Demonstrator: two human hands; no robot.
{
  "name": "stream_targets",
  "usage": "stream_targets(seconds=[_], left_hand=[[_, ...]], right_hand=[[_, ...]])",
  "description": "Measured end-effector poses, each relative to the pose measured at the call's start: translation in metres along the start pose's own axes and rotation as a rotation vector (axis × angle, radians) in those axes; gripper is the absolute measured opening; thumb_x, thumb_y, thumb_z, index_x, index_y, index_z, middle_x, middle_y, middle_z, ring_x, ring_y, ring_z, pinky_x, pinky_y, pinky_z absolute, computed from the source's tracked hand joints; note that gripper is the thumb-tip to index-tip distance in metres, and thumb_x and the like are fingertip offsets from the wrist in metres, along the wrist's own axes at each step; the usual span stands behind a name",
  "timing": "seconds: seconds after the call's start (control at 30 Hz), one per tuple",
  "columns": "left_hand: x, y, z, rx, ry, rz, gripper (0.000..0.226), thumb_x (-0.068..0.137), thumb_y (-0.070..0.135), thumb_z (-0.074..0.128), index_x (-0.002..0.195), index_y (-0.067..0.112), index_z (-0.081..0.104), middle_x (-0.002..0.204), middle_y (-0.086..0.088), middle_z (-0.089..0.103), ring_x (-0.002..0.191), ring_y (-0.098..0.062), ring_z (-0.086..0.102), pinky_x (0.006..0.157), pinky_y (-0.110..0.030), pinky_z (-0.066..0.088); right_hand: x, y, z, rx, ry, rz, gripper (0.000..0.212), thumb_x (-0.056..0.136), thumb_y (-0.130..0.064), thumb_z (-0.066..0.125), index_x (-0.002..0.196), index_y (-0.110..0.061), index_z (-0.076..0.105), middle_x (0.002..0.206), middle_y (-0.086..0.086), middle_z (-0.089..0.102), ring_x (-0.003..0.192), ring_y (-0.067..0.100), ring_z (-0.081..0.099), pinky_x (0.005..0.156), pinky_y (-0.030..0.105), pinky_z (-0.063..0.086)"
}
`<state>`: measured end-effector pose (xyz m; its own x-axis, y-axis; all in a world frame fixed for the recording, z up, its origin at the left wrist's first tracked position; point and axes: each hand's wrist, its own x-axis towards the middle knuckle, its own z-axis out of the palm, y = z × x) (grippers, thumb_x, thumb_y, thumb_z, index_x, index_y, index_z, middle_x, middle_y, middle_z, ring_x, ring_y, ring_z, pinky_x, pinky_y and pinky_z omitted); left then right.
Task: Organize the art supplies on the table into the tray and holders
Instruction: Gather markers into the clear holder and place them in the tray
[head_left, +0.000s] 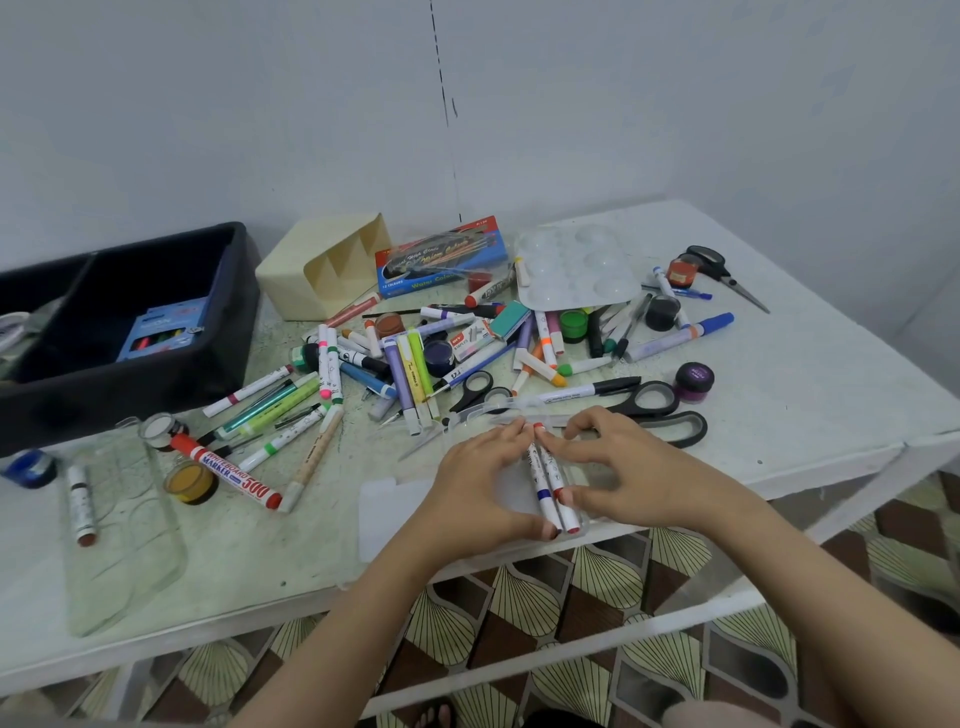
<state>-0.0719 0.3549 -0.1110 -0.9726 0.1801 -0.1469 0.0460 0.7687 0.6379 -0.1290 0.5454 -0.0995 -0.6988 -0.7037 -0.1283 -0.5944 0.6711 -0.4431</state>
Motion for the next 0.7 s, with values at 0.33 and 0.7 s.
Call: stream_targets(seconds=[0.33, 0.7], left_hand=[[0.0, 0.006, -0.003, 0.043, -0.014, -0.036, 0.102, 0.065, 0.042, 0.081, 0.148, 0.029, 0.023, 0.154, 0.014, 0.019, 0.141, -0.006, 0.017, 0.117, -0.036, 0.014], [-0.003, 0.01, -0.003, -0.006, -0.023, -0.051, 0.104, 0.054, 0.056, 0.06, 0.147, 0.032, 0.02, 0.155, 0.014, 0.016, 0.142, -0.006, 0.014, 0.117, -0.036, 0.012]], right_hand=[[0.0, -0.004, -0.001, 0.02, -0.004, 0.03, 0.062, 0.088, -0.045, 0.059, 0.143, -0.04, 0.032, 0.127, -0.005, 0.035, 0.124, 0.01, 0.031, 0.105, 0.024, 0.029], [-0.01, -0.015, -0.003, -0.156, -0.003, 0.044, 0.064, 0.088, -0.053, 0.052, 0.145, -0.041, 0.025, 0.14, 0.0, 0.032, 0.129, 0.017, 0.031, 0.106, 0.033, 0.031]])
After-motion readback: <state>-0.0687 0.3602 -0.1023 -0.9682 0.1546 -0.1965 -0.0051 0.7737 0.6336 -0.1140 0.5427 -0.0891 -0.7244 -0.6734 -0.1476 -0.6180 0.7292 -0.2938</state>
